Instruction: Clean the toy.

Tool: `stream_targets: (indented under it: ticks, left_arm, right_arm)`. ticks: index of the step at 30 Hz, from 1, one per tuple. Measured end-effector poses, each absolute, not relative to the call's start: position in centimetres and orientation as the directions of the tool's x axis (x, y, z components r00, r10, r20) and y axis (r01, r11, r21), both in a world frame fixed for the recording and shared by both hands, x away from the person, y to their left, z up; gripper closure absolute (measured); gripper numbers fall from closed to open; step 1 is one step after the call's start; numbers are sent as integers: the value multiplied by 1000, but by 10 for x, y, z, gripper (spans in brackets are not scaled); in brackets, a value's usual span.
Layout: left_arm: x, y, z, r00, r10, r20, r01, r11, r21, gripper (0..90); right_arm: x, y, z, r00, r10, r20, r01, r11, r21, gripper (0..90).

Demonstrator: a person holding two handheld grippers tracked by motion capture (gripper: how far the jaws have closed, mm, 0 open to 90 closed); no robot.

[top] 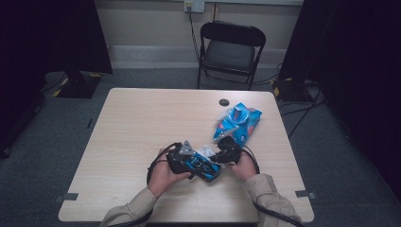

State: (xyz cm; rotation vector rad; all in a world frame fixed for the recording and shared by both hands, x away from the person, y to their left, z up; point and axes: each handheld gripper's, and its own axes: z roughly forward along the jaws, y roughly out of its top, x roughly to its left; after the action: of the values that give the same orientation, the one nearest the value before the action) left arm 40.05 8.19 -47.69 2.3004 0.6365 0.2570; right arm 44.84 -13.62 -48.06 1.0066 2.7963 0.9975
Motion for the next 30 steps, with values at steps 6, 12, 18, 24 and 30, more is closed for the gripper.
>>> stream_targets:
  ticks: [6, 12, 18, 24, 30]
  left_arm:
    - [400, 82, -477, 857, 515, -1, 371, -615, 696, 258]
    - [400, 82, -477, 857, 515, 1, 371, -618, 693, 259]
    - [400, 81, -477, 859, 511, 4, 365, -619, 695, 259]
    - [400, 81, -477, 860, 510, 4, 365, -621, 693, 259]
    - [398, 80, -476, 857, 515, 3, 369, -619, 693, 269]
  right_arm:
    - [444, -145, -481, -793, 574, 202, 571, 586, 576, 820]
    - [438, -153, -480, -796, 570, 202, 566, 585, 581, 819]
    - [432, -162, -477, -798, 567, 204, 559, 572, 600, 812]
    - [428, -171, -475, -793, 572, 210, 564, 557, 610, 804]
    - [423, -177, -476, -793, 572, 209, 565, 565, 601, 804]
